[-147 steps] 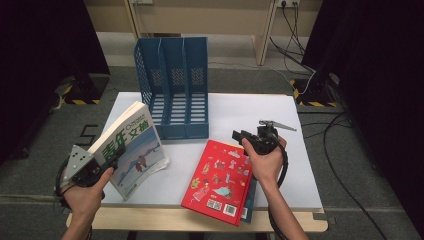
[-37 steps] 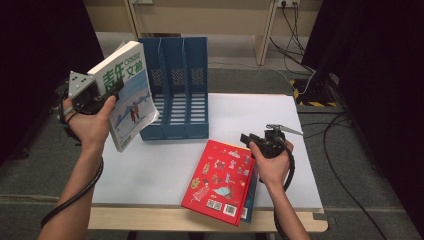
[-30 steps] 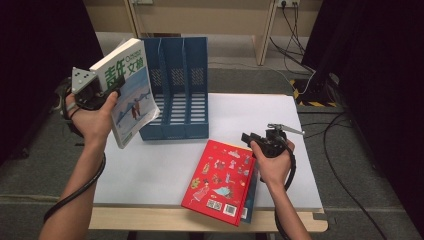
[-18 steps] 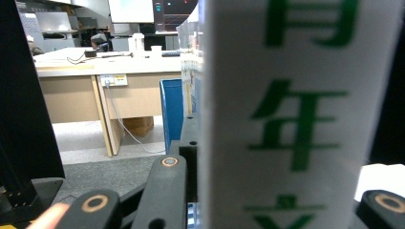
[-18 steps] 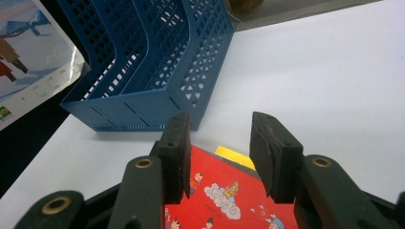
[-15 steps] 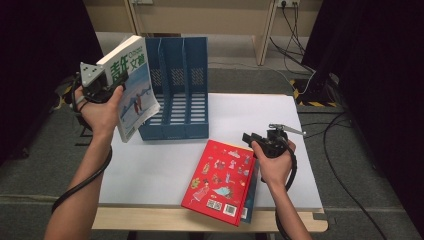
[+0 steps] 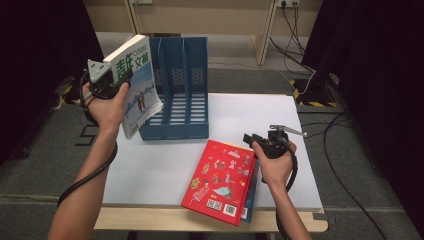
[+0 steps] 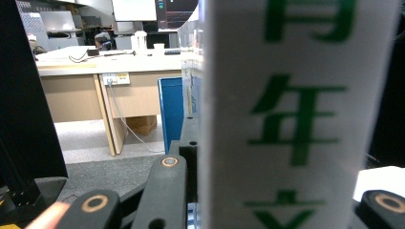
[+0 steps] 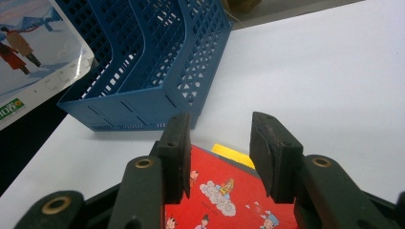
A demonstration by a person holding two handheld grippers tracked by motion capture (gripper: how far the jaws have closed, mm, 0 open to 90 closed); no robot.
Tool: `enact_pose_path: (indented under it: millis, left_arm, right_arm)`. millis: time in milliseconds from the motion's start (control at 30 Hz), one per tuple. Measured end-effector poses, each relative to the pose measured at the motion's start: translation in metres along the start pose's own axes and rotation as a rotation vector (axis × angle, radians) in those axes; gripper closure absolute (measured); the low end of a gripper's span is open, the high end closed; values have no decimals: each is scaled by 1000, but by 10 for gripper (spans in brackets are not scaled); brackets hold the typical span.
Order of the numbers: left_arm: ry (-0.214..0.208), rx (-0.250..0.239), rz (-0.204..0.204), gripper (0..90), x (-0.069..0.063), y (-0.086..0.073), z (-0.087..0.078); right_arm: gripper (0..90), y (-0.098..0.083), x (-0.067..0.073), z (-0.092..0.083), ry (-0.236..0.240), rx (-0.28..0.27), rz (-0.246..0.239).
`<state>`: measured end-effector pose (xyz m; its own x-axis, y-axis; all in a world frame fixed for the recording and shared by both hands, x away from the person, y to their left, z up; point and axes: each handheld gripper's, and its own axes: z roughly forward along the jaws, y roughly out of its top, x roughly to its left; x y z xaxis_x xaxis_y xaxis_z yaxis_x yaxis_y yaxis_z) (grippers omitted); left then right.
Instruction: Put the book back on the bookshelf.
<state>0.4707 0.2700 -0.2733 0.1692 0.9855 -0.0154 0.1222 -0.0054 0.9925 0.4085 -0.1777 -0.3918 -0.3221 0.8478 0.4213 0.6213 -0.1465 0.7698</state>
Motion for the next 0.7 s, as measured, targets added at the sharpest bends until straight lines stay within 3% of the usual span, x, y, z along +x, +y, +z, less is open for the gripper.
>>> enact_pose_path:
  millis: [333, 700]
  left_arm:
    - [6, -1, -8, 735, -3, 2, 13]
    - [67, 10, 18, 735, 0, 3, 19]
  right_arm:
    - [596, 0, -2, -1, 2, -2, 1]
    - [596, -1, -5, -3, -1, -5, 4]
